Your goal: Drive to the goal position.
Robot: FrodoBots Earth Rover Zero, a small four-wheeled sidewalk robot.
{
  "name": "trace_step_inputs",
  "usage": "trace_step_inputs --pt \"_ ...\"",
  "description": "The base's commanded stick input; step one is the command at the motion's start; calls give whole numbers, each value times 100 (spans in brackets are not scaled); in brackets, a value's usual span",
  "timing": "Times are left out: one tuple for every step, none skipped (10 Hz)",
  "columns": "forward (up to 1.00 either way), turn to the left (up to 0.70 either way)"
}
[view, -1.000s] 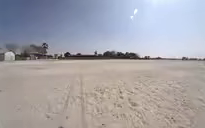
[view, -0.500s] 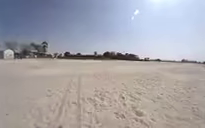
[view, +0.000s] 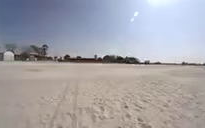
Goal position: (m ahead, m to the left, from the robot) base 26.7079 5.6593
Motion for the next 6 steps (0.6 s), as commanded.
trace_step_inputs --pt "45 0" --pt "45 0" --pt "45 0" --pt "45 0" --pt "45 0" --pt "45 0"
